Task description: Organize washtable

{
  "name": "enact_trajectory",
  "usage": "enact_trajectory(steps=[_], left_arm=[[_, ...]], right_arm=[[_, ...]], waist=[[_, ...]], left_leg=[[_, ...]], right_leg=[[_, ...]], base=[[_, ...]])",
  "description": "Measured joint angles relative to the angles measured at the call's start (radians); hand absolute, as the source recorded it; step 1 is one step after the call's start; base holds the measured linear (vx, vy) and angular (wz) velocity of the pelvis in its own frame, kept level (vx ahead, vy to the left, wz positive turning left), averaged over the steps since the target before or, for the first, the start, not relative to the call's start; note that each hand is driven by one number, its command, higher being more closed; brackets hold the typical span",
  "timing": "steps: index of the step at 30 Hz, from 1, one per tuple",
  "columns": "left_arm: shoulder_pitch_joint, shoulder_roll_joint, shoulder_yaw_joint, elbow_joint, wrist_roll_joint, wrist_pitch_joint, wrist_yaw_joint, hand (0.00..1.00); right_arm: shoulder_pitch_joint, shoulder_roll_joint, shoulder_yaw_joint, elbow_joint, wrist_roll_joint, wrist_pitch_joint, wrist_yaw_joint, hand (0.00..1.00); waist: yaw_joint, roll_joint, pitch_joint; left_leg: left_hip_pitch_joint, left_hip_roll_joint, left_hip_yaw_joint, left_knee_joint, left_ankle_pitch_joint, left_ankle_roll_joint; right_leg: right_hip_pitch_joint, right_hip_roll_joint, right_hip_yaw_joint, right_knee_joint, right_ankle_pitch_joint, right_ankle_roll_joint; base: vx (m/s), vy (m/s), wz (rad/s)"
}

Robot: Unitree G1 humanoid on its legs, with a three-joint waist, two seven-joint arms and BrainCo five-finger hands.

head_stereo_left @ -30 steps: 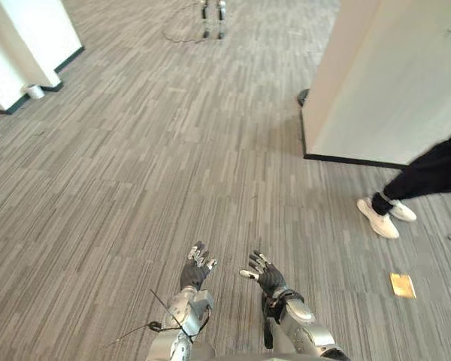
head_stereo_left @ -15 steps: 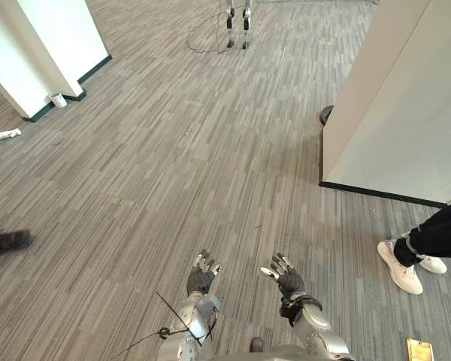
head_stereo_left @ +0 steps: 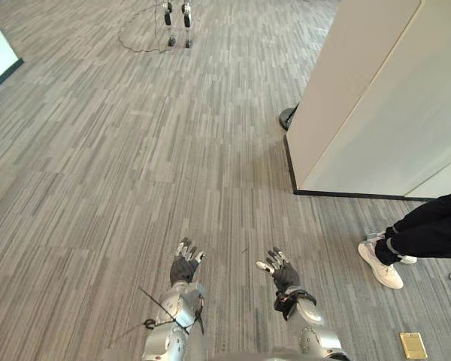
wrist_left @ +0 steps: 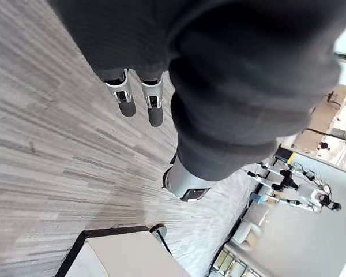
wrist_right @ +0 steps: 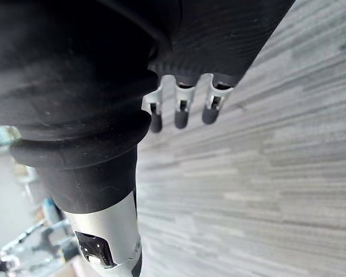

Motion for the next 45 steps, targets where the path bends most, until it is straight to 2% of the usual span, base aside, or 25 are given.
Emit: enact_trajectory(steps=[1,3,4,5,7,8,9,10,11,12,19,23,29,31,34,35,36,37,38,39,40,41,42,43,45], left_arm=[[0.001,0.014,0.011,0.0,0.012,0.0,0.002,0.0],[0.001,0.038,0.024,-0.001,0.014,-0.002,0.016,0.0],[0.003,0.046,0.024,-0.001,0.014,-0.004,0.018,0.0],[0.003,0.046,0.021,-0.001,0.014,-0.003,0.017,0.0],[0.004,0.042,0.011,0.0,0.015,-0.001,0.01,0.0],[0.003,0.039,0.007,0.004,0.023,0.0,0.001,0.0],[0.001,0.039,-0.003,0.011,0.029,0.001,-0.006,0.0],[0.0,0.032,-0.004,0.019,0.03,0.001,-0.007,0.0],[-0.002,-0.006,-0.001,0.044,0.029,0.001,-0.006,0.0],[0.014,-0.007,-0.111,0.177,-0.053,0.021,-0.05,0.0],[0.014,-0.006,-0.103,0.177,-0.053,0.021,-0.049,0.0],[0.015,-0.006,-0.103,0.177,-0.084,0.02,-0.049,0.0],[0.022,-0.005,-0.104,0.147,-0.167,0.002,-0.044,0.0],[0.038,-0.005,-0.094,0.122,-0.187,-0.008,-0.038,0.0],[0.061,-0.003,-0.056,0.116,-0.189,-0.02,-0.014,0.0],[0.065,-0.008,-0.034,0.115,-0.188,-0.021,-0.003,0.0],[0.072,-0.008,-0.022,0.113,-0.187,-0.022,-0.002,0.0],[0.083,-0.007,-0.006,0.111,-0.178,-0.022,-0.001,0.0],[0.092,-0.008,0.0,0.111,-0.173,-0.022,-0.001,0.0],[0.113,-0.01,0.013,0.111,-0.151,-0.02,0.0,0.0],[0.136,0.003,0.015,0.111,-0.137,-0.017,0.001,0.0],[0.143,0.014,0.015,0.111,-0.125,-0.012,0.001,0.0],[0.144,0.027,0.015,0.111,-0.107,-0.007,0.001,0.0],[0.142,0.028,0.013,0.108,-0.105,-0.009,-0.006,0.0],[0.136,0.028,-0.007,0.108,-0.097,-0.008,-0.01,0.0]], right_arm=[[0.0,0.006,0.008,0.004,0.01,0.0,-0.001,0.0],[0.003,0.022,0.029,0.003,0.018,-0.002,0.005,0.0],[0.002,0.031,0.039,0.001,0.016,-0.004,0.008,0.0],[0.002,0.031,0.046,-0.002,0.015,-0.007,0.011,0.0],[0.003,0.029,0.044,-0.001,0.015,-0.008,0.02,0.0],[0.007,0.026,0.031,0.001,0.015,-0.008,0.024,0.0],[0.014,0.022,0.009,0.004,0.015,-0.01,0.023,0.0],[0.015,0.013,0.004,0.008,0.015,-0.012,0.024,0.0],[0.008,-0.018,0.006,0.02,0.015,-0.013,0.023,0.0],[0.016,-0.024,0.02,0.037,0.037,-0.015,0.023,0.0],[0.027,-0.028,0.007,0.037,0.036,-0.015,0.018,0.0],[0.049,-0.03,-0.046,0.037,0.032,-0.015,-0.022,0.0],[0.064,-0.053,-0.133,0.036,-0.046,-0.014,-0.092,0.0],[0.048,-0.054,-0.132,0.036,-0.058,-0.014,-0.104,0.0],[-0.011,-0.054,-0.099,0.036,-0.076,-0.014,-0.105,0.0],[-0.033,-0.054,-0.083,0.036,-0.079,-0.014,-0.104,0.0],[-0.045,-0.054,-0.065,0.038,-0.082,-0.015,-0.104,0.0],[-0.049,-0.057,-0.044,0.041,-0.082,-0.014,-0.101,0.0],[-0.05,-0.06,-0.032,0.043,-0.082,-0.014,-0.1,0.0],[-0.048,-0.061,-0.004,0.043,-0.08,-0.013,-0.091,0.0],[-0.041,-0.055,0.027,0.045,-0.074,-0.011,-0.071,0.0],[-0.032,-0.049,0.033,0.045,-0.07,-0.011,-0.057,0.0],[-0.016,-0.044,0.041,0.045,-0.061,-0.009,-0.043,0.0],[-0.011,-0.044,0.044,0.044,-0.043,-0.005,-0.03,0.0],[-0.012,-0.046,0.035,0.043,-0.028,-0.004,-0.023,0.0]], waist=[[-0.013,0.022,0.013],[-0.016,0.034,0.017],[-0.017,0.034,0.014],[-0.021,0.029,0.009],[-0.021,0.014,-0.003],[-0.021,0.0,-0.012],[-0.021,-0.023,-0.023],[-0.02,-0.029,-0.03],[-0.013,0.022,-0.032],[-0.019,0.037,-0.077],[-0.021,0.035,-0.076],[-0.023,0.036,-0.075],[-0.033,0.037,-0.075],[-0.015,0.036,-0.074],[-0.013,0.041,-0.067],[-0.006,0.043,-0.053],[0.009,0.042,-0.044],[0.015,0.036,-0.039],[0.021,0.038,-0.034],[0.037,0.045,-0.014],[0.037,0.05,0.005],[0.033,0.059,0.014],[0.031,0.056,0.017],[0.022,0.052,0.021],[-0.002,0.053,0.025]], left_leg=[[0.07,-0.005,0.01,-0.052,-0.005,0.008],[0.171,-0.007,0.021,-0.141,0.0,0.009],[0.221,-0.014,0.031,-0.202,0.014,0.013],[0.244,-0.021,0.042,-0.237,0.03,0.012],[0.261,-0.046,0.052,-0.269,0.052,0.032],[0.258,-0.072,0.045,-0.271,0.055,0.037],[0.261,-0.112,0.034,-0.272,0.051,0.04],[0.267,-0.127,0.026,-0.272,0.044,0.045],[0.273,-0.108,0.024,-0.273,0.041,0.044],[0.322,-0.137,0.019,-0.355,0.013,0.035],[0.325,-0.136,0.034,-0.359,0.011,0.038],[0.313,-0.138,0.021,-0.366,0.011,0.038],[0.3,-0.162,-0.097,-0.389,0.034,0.032],[0.293,-0.171,-0.116,-0.388,0.037,0.034],[0.274,-0.185,-0.125,-0.353,0.028,0.046],[0.275,-0.192,-0.136,-0.332,0.002,0.064],[0.276,-0.199,-0.138,-0.316,-0.019,0.063],[0.277,-0.208,-0.141,-0.298,-0.042,0.071],[0.282,-0.211,-0.141,-0.293,-0.05,0.076],[0.308,-0.215,-0.141,-0.29,-0.06,0.091],[0.333,-0.221,-0.155,-0.285,-0.071,0.11],[0.342,-0.22,-0.169,-0.279,-0.076,0.12],[0.361,-0.216,-0.196,-0.278,-0.084,0.133],[0.369,-0.213,-0.215,-0.281,-0.093,0.139],[0.378,-0.213,-0.253,-0.285,-0.112,0.129]], right_leg=[[-0.041,-0.011,-0.026,0.096,0.037,0.004],[-0.092,-0.033,-0.152,0.12,-0.051,-0.037],[-0.118,-0.039,-0.239,0.045,-0.1,-0.036],[-0.133,-0.036,-0.292,-0.049,-0.123,-0.028],[-0.129,0.001,-0.348,-0.349,-0.124,-0.009],[-0.112,0.031,-0.341,-0.559,-0.051,-0.01],[-0.094,0.032,-0.336,-0.691,0.121,-0.016],[-0.084,0.026,-0.348,-0.709,0.149,-0.087],[-0.067,0.044,-0.349,-0.73,0.169,-0.081],[0.012,0.046,-0.311,-0.897,0.225,-0.035],[0.01,0.047,-0.301,-0.897,0.225,-0.035],[0.009,0.042,-0.319,-0.893,0.221,-0.032],[0.05,0.009,-0.458,-0.892,0.19,-0.014],[0.057,-0.003,-0.495,-0.888,0.185,-0.01],[0.044,-0.043,-0.539,-0.804,0.137,0.007],[0.037,-0.064,-0.552,-0.742,0.101,0.012],[0.024,-0.086,-0.556,-0.685,0.071,0.017],[-0.005,-0.122,-0.559,-0.583,0.026,0.013],[-0.028,-0.14,-0.56,-0.514,0.007,-0.017],[-0.095,-0.177,-0.544,-0.329,-0.005,-0.106],[-0.174,-0.185,-0.468,-0.146,-0.004,-0.141],[-0.211,-0.173,-0.424,-0.082,-0.028,-0.113],[-0.253,-0.128,-0.373,-0.025,-0.084,-0.06],[-0.282,-0.08,-0.354,-0.06,-0.118,-0.034],[-0.326,-0.019,-0.34,-0.188,-0.12,-0.032]], base=[[0.29,0.238,0.02],[0.34,0.217,-0.08],[0.32,0.119,-0.04],[0.32,0.077,0.01],[0.3,-0.024,0.13],[0.48,-0.095,0.47],[0.42,-0.113,0.6],[0.37,-0.077,0.39],[0.16,-0.023,0.09],[0.1,0.011,-0.04],[0.0,0.0,-0.04],[0.0,0.0,0.1],[0.04,0.024,0.65],[0.03,0.053,0.63],[0.01,0.143,0.54],[0.0,0.131,0.4],[0.02,0.206,0.44],[0.04,0.171,0.3],[0.07,0.209,0.22],[0.09,0.162,0.11],[0.11,0.148,0.13],[0.21,0.08,0.31],[0.28,0.027,0.42],[0.38,0.01,0.47],[0.3,-0.005,0.41]])
